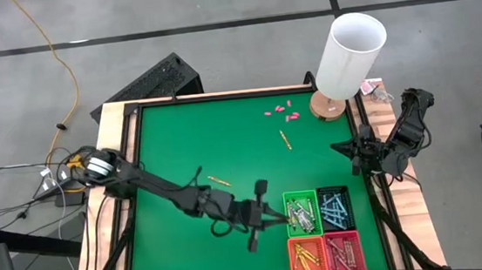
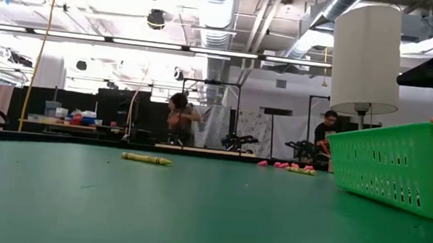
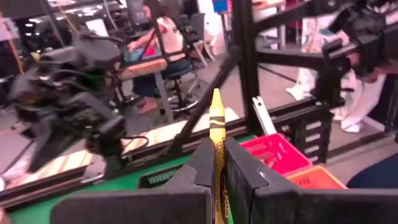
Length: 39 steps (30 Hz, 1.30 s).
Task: Sort crayons
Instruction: Put the light green crayon into the orange bin
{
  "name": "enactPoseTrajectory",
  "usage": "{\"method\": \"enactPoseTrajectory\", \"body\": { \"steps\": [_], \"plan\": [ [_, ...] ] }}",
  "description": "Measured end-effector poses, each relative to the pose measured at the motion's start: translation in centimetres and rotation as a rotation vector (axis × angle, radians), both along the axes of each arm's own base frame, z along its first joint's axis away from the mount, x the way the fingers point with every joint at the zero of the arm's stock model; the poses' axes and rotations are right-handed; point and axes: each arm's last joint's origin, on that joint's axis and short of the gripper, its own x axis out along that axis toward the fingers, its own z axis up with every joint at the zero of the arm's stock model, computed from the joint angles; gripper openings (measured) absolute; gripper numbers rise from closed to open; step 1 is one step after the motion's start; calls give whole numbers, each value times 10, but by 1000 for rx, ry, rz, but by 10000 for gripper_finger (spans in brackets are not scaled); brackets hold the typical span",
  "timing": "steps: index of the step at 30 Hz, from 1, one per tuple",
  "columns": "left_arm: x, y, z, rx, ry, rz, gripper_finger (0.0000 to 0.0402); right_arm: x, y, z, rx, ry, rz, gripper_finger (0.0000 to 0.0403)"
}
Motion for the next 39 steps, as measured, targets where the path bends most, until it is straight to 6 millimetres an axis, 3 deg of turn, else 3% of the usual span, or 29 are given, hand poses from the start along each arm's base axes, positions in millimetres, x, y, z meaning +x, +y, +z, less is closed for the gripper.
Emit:
{"method": "enactPoseTrajectory", "body": {
  "steps": [5, 11, 17, 26, 35, 39],
  "plan": [
    [26, -22, -8, -8, -39, -32, 0, 0, 0, 0, 6, -4, -1, 0],
    [70, -42, -29, -11, -43, -77, 0, 0, 0, 0, 29, 0, 3, 0],
    [95, -56, -56, -81, 6, -183, 0, 0, 1, -1, 43, 16, 24, 0],
    [96, -61, -83, -92, 213, -253, 36, 0, 1, -2, 36, 24, 26, 0],
    [96, -61, -83, -85, 210, -250, 90, 0, 1, -1, 37, 23, 26, 0],
    [96, -51, -72, -151, 212, -117, 109, 0, 1, -1, 38, 23, 27, 0]
  ]
}}
